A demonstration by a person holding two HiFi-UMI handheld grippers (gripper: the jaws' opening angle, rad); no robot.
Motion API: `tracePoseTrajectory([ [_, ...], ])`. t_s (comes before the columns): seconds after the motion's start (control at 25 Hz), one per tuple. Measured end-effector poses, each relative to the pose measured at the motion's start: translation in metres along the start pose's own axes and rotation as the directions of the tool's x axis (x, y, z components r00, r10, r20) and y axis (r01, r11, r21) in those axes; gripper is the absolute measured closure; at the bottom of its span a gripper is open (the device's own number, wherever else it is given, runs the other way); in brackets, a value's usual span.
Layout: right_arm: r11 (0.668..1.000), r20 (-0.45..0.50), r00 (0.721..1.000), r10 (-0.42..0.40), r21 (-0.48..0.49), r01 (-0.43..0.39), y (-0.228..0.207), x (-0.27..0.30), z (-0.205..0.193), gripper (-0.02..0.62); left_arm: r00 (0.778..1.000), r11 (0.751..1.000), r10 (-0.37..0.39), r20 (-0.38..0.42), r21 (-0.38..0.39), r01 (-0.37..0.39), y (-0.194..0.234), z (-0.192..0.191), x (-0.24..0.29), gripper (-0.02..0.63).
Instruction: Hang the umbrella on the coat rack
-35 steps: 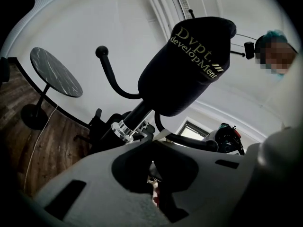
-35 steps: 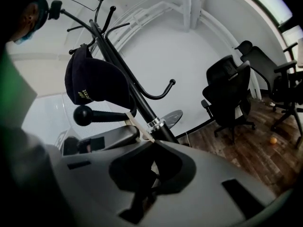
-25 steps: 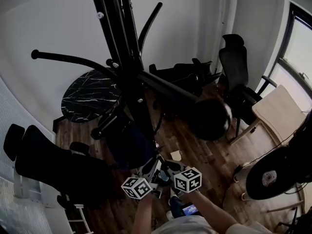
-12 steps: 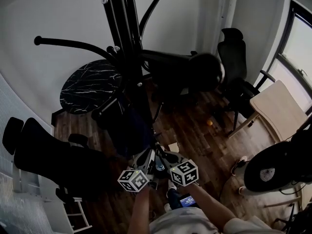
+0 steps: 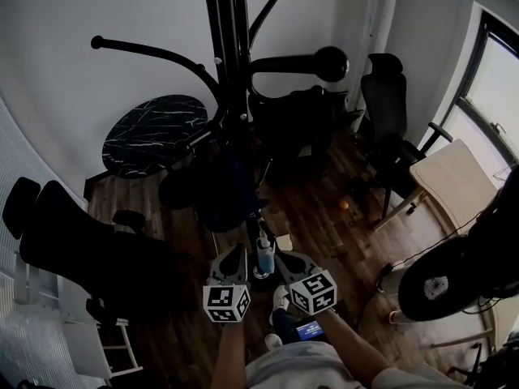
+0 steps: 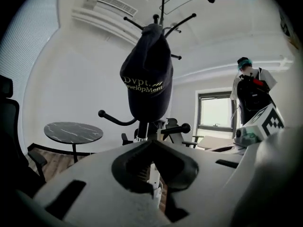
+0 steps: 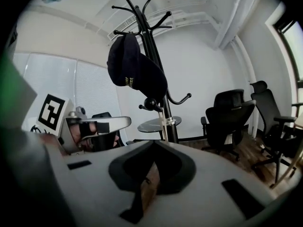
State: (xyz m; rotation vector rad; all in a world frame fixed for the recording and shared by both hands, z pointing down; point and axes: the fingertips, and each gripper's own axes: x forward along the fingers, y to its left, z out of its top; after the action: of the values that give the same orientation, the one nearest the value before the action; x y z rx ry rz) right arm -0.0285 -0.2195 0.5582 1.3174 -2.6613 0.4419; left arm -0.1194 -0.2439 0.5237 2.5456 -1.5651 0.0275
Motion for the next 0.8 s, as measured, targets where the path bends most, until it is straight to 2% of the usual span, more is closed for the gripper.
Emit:
tracePoseTrajectory([
  [0.12, 1.000, 0.028, 0.999, -0.016, 0.011, 0.016, 0.005, -0.020, 0.004, 0.583, 1.000, 1.000, 0.008, 0.020, -0.009, -0.008, -0.011, 0.001, -0.013, 0.586],
  [0.24, 0.998, 0.072, 0.997, -0.021, 0.059, 0.017, 0.011, -0.040, 0.015, 0.583, 0.999, 0.999, -0.017, 0.040, -0.039, 0.019, -0.025, 0.003, -0.023, 0.584],
  [0.36, 0.998, 0.098, 0.995, -0.019, 0.062, 0.013, 0.016, -0.059, 0.022, 0.583, 0.998, 0.999, -0.036, 0.059, -0.037, 0.038, -0.037, 0.006, -0.036, 0.584],
  [0.48, 0.998, 0.116, 0.993, -0.012, 0.069, 0.004, 0.019, -0.074, 0.025, 0.583, 1.000, 0.998, -0.020, 0.017, 0.054, 0.019, -0.049, 0.003, -0.045, 0.586],
  [0.56, 0.997, 0.122, 0.992, 0.001, 0.073, -0.010, 0.022, -0.084, 0.026, 0.583, 0.999, 0.989, -0.039, -0.026, 0.140, 0.042, -0.064, 0.000, -0.050, 0.586],
  [0.64, 0.997, 0.127, 0.992, 0.022, 0.068, -0.031, 0.025, -0.094, 0.027, 0.583, 0.998, 0.980, -0.055, -0.025, 0.190, 0.059, -0.081, 0.002, -0.057, 0.586],
  [0.72, 0.997, 0.132, 0.990, 0.045, 0.048, -0.052, 0.029, -0.105, 0.028, 0.583, 0.998, 0.979, -0.060, -0.011, 0.194, 0.061, -0.096, 0.004, -0.063, 0.584],
  [0.8, 0.997, 0.138, 0.988, 0.067, 0.018, -0.071, 0.034, -0.117, 0.029, 0.583, 0.998, 0.985, -0.051, -0.042, 0.165, 0.058, -0.108, 0.000, -0.068, 0.586],
])
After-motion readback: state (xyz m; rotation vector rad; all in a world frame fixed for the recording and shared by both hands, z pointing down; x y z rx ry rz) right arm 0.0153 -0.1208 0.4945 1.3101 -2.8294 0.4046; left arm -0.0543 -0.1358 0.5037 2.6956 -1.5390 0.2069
